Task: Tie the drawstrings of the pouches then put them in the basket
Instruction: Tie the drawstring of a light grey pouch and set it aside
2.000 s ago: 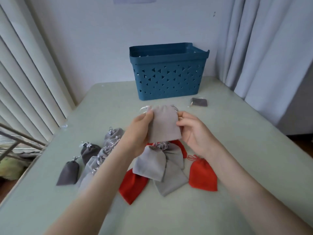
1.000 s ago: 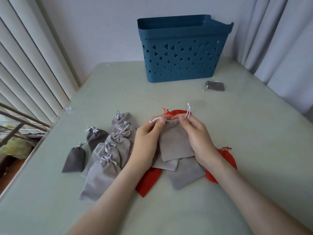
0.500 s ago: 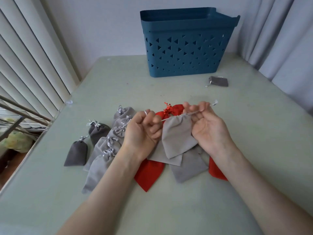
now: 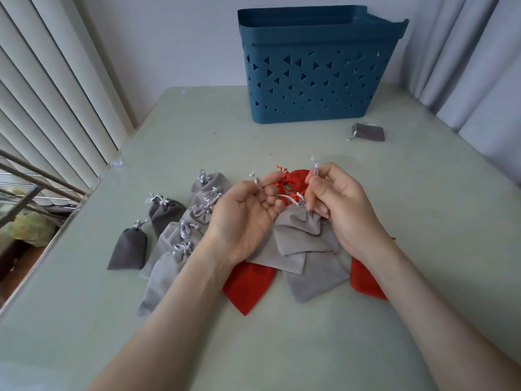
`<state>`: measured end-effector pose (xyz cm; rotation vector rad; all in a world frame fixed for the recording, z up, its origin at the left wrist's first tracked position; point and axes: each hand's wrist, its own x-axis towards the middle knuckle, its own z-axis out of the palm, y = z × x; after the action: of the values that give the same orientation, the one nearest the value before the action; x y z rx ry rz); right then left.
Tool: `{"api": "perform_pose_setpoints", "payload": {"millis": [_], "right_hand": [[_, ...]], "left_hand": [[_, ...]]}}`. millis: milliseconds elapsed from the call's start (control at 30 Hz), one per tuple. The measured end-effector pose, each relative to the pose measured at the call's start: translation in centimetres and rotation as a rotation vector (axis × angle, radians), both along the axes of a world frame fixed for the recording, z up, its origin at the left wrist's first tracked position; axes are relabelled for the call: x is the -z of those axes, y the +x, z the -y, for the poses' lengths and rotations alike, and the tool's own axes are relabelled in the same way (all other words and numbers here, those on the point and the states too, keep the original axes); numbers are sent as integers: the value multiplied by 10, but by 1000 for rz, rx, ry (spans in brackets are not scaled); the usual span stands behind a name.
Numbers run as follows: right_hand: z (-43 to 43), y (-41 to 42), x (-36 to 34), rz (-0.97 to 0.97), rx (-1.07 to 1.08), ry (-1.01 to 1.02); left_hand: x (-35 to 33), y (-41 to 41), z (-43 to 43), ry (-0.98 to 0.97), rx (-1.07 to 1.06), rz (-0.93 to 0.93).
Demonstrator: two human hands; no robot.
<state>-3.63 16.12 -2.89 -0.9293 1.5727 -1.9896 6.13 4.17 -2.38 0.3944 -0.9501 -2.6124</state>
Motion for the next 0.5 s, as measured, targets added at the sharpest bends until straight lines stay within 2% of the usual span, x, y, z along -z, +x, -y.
{"api": "perform_pose_setpoints", "payload": {"millis": [133,200,367,500], "right_hand": [[1,9,-2,-147,-81,62],[2,11,0,-185,-121,103],[4,13,-1,-206,-120,157],[4,15,-5,-109,-73,41]], "left_hand": [[1,0,-13,-488,-129,141],[0,2,-16,-628,-144,161],[2,3,-19,-641,-107,143],[3,7,-12,-639,19,36]]}}
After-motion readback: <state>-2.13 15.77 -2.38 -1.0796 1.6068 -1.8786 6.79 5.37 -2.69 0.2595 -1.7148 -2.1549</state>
